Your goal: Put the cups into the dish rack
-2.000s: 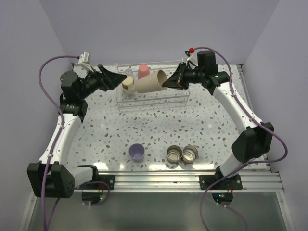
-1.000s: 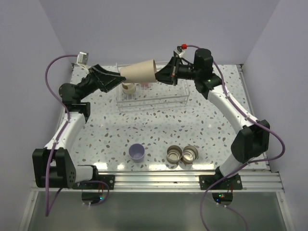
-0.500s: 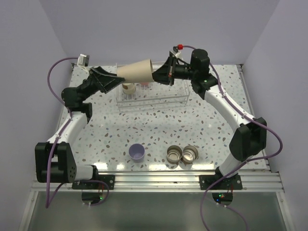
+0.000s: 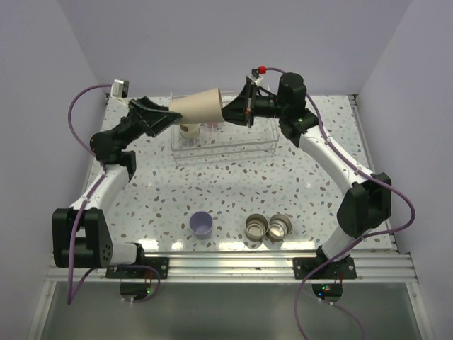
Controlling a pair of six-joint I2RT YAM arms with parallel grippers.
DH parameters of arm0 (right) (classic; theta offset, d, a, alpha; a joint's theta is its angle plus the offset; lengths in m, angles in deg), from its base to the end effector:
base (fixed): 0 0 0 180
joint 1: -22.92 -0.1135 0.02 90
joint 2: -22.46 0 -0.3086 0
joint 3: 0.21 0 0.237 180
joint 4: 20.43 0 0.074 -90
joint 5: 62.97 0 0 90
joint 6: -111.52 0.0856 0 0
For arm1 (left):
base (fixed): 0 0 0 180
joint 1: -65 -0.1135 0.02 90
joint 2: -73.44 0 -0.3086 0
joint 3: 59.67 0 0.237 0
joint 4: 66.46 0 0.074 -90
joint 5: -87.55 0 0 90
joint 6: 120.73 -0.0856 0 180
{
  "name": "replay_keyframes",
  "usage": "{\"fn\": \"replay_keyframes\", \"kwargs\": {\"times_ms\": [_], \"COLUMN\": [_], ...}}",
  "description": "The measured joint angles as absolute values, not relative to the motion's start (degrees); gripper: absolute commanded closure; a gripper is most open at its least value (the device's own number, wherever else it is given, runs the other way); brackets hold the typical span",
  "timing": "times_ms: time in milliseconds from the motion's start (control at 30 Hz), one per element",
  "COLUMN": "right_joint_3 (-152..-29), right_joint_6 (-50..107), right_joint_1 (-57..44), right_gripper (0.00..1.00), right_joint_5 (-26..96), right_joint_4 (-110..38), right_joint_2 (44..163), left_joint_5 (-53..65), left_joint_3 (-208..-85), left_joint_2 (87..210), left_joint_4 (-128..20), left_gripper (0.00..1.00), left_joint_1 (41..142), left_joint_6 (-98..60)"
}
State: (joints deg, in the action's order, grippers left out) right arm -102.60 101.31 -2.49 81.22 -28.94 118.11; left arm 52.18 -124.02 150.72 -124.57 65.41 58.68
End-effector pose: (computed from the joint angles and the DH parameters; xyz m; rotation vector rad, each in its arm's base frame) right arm 0.3403 0.2385 0.4446 0.0294 2.0887 2.0229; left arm 0.2696 -0.0717 0.4491 0.1605 1.3276 -1.7338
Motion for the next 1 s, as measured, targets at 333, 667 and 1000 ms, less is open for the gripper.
{"fn": "replay_keyframes", "kwargs": {"times_ms": [333, 667, 1000], "right_joint_3": [-101.7, -100.8, -101.2], "right_joint_6": [101.6, 101.1, 89.9], "right_joint_1": [-2.7, -2.7, -2.4], "right_gripper": [1.0, 0.61, 0.2], "right_joint_5": [81.5, 81.5, 79.6], "right_joint_4": [-27.8, -28.7, -43.5], "right_joint_2": [118.1, 118.1, 116.4], "left_joint_5": [51.1, 51.1, 51.1], "left_joint_3": [-123.4, -123.2, -123.7], "left_joint_2": [150.7, 150.7, 150.3], "left_joint_4": [-124.5, -122.7, -114.7], "left_gripper": [0.61, 0.93, 1.0], "left_joint_1": [65.5, 65.6, 65.7], "left_joint_6": [58.5, 57.0, 51.9]}}
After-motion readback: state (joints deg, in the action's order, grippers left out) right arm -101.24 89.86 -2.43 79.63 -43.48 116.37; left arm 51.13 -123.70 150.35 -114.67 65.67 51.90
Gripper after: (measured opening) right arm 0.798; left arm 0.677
